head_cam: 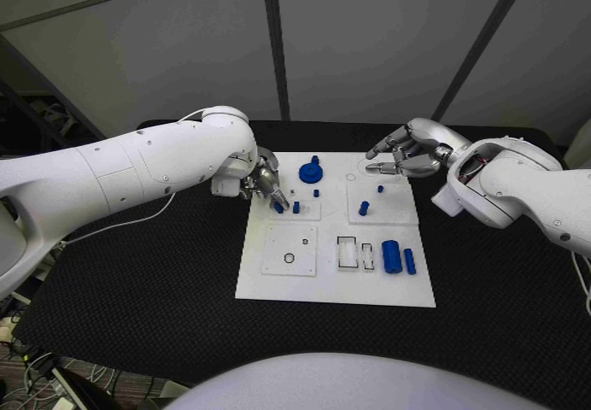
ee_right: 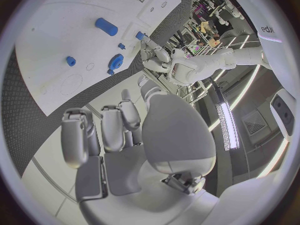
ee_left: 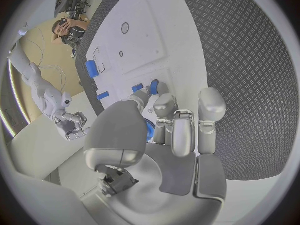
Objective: Assemble the parts on the task board
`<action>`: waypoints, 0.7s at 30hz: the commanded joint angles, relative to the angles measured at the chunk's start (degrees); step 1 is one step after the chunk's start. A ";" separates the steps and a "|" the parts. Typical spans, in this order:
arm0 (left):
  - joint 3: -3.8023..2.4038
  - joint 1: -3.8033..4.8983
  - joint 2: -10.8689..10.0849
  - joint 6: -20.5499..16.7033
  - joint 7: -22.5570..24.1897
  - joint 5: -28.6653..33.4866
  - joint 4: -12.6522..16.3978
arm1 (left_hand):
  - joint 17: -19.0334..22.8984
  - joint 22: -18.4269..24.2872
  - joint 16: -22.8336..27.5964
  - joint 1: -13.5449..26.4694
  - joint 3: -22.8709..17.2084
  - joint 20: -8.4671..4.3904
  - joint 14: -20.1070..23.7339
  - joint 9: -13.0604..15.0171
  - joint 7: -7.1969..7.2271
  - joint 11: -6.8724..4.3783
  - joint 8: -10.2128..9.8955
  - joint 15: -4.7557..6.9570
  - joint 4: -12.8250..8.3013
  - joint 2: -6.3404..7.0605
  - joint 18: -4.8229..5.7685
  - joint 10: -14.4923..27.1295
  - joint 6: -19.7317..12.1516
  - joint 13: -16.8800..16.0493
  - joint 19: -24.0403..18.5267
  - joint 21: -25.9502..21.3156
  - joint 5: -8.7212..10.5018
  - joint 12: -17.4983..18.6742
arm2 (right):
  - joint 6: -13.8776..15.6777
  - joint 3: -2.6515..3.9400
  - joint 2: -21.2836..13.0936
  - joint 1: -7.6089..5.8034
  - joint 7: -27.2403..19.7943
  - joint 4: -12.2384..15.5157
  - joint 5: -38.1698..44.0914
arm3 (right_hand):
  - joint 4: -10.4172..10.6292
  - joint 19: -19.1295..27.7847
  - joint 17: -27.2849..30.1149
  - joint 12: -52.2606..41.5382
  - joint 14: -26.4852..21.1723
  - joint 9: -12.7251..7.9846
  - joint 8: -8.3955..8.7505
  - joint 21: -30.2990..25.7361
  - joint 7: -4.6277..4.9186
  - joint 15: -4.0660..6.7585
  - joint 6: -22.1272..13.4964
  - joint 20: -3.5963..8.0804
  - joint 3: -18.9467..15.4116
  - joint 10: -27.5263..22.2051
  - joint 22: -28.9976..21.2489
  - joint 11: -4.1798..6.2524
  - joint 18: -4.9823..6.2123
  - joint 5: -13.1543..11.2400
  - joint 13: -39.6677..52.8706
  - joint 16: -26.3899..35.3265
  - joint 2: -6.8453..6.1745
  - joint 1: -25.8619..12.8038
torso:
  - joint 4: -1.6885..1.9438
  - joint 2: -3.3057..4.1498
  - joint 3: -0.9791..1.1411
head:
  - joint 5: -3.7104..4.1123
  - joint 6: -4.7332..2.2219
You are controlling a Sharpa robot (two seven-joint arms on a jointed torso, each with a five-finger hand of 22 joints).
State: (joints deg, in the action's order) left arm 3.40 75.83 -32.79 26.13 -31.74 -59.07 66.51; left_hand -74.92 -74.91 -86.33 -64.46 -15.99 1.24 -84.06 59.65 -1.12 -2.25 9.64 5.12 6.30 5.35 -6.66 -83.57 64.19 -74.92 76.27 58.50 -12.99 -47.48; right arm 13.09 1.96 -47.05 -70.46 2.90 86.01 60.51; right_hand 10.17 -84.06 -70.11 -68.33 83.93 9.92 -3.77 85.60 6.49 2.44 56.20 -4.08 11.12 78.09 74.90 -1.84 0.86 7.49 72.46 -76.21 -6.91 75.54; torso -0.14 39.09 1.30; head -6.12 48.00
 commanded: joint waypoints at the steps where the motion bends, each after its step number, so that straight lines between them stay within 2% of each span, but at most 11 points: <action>1: 0.20 -0.25 -0.15 0.63 -1.02 -0.30 0.15 | -9.00 -4.53 -0.25 0.60 0.17 0.07 -4.27 -0.02 -0.09 -0.16 -0.09 0.18 0.58 0.08 0.40 -0.46 0.45 -1.55 0.46 0.24 0.42 -0.38 | 0.06 0.03 0.05 -0.10 -0.62 0.02 0.08 | 0.40 -2.85 0.05 0.01 1.84 0.09 -0.01 -0.18 0.01 0.21 0.33 0.36 0.01 0.16 10.07 0.15 0.50 0.23 -0.09 0.12 0.28 0.01 | 0.00 0.01 0.01 | 0.00 -0.03; 15: 0.19 -0.25 -0.35 -0.10 -1.29 -0.30 0.43 | -9.24 -4.78 -0.41 0.83 1.86 -0.02 -4.38 0.06 -0.01 -0.24 0.06 0.28 2.92 0.56 0.53 -0.73 0.84 -1.65 0.91 0.82 1.20 -0.86 | 0.13 0.03 0.05 -0.10 -0.63 0.01 0.08 | 0.42 -2.79 0.12 0.06 1.82 0.09 0.00 -0.27 0.01 0.21 0.30 0.36 -0.01 0.13 9.97 0.14 0.53 0.22 -0.13 0.18 0.25 -0.02 | -0.01 0.01 0.02 | -0.04 -0.01; 19: 0.19 -0.25 -0.37 -0.45 -1.37 -0.30 0.44 | -9.34 -4.86 -0.47 0.56 2.57 -0.05 -4.43 0.14 0.04 -0.29 0.14 0.32 3.96 0.56 0.56 -0.83 0.98 -1.69 1.05 0.94 2.50 -1.07 | 0.13 0.03 0.06 -0.10 -0.63 0.01 0.08 | 0.42 -2.79 0.12 0.06 1.82 0.09 0.00 -0.27 0.01 0.21 0.30 0.36 -0.01 0.13 9.97 0.14 0.53 0.22 -0.13 0.18 0.25 -0.02 | -0.01 0.01 0.03 | -0.04 -0.03; 21: 0.19 -0.25 -0.37 -0.77 -1.37 -0.30 0.44 | -9.37 -4.92 -0.49 0.40 3.08 -0.07 -4.44 0.20 0.04 -0.30 0.20 0.33 4.66 0.49 0.59 -0.87 1.07 -1.69 1.15 1.04 4.19 -1.14 | 0.15 0.03 0.05 -0.10 -0.64 0.01 0.08 | 0.42 -2.79 0.12 0.06 1.82 0.09 0.00 -0.27 0.01 0.21 0.30 0.36 -0.01 0.13 9.97 0.14 0.53 0.22 -0.13 0.18 0.25 -0.02 | -0.01 0.02 0.02 | -0.03 -0.05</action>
State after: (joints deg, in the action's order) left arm 3.44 75.74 -33.09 25.53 -32.23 -59.08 66.92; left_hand -74.92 -74.91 -86.54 -64.01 -12.92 1.24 -84.06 59.80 -1.12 -2.45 9.65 5.12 10.64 5.80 -6.67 -83.77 65.03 -74.91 77.08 59.17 -9.21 -48.37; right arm 13.10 1.96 -47.03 -70.46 2.87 85.98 60.51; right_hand 10.17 -84.06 -70.03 -68.33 83.93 9.96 -3.77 85.60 6.49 2.44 56.20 -4.08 11.12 78.09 74.90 -1.84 0.86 7.49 72.38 -76.21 -6.91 75.54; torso -0.14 39.11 1.32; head -6.17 47.98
